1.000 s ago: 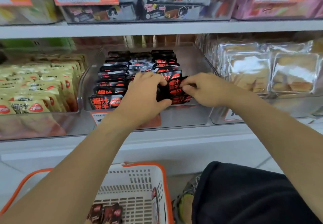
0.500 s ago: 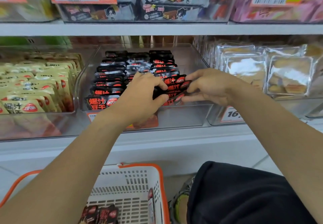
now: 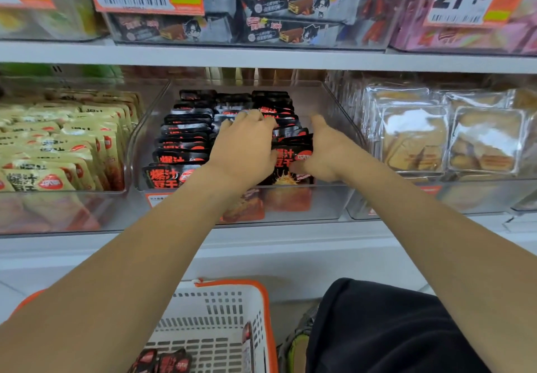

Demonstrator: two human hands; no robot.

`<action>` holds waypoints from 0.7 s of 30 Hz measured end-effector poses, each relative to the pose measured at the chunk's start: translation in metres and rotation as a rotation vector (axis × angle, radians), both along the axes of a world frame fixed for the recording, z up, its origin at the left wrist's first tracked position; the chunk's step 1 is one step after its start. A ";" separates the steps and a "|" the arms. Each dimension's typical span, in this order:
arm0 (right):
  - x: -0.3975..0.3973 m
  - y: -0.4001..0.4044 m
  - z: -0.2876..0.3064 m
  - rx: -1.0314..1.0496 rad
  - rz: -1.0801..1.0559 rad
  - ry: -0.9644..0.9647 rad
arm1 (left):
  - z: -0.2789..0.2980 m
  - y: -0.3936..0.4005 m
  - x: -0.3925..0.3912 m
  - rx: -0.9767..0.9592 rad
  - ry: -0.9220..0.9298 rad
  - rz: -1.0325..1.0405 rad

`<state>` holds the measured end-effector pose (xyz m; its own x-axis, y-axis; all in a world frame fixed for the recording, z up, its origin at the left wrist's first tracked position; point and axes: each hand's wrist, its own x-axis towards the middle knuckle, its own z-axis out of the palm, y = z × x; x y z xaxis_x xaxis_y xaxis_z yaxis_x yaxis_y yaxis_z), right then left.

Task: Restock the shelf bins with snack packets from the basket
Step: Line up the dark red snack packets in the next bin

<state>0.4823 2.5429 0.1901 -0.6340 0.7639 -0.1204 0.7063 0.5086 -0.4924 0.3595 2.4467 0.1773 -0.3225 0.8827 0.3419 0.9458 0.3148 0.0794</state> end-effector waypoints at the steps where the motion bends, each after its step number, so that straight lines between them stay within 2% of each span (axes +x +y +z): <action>1: -0.004 0.000 -0.001 -0.044 0.008 -0.016 | -0.001 0.002 -0.001 -0.027 -0.003 0.018; 6: -0.012 0.001 -0.011 0.037 0.056 0.010 | -0.008 0.002 -0.002 -0.055 -0.025 0.001; 11: -0.007 -0.001 -0.017 -0.001 0.083 0.017 | -0.007 -0.006 -0.004 -0.022 -0.045 -0.054; 13: -0.005 -0.004 -0.016 0.025 0.077 0.031 | -0.005 -0.013 -0.001 0.054 -0.050 -0.059; 16: 0.003 -0.011 -0.004 0.038 0.044 0.024 | -0.006 -0.033 0.008 0.336 -0.106 -0.117; 18: 0.014 -0.018 0.007 0.189 0.002 0.138 | -0.012 -0.057 0.016 0.600 -0.157 -0.168; 20: 0.025 -0.042 0.014 0.409 0.065 0.467 | -0.030 -0.089 0.026 0.763 -0.237 -0.218; 21: 0.027 -0.061 0.014 0.452 0.130 0.643 | -0.047 -0.107 0.030 0.790 -0.292 -0.237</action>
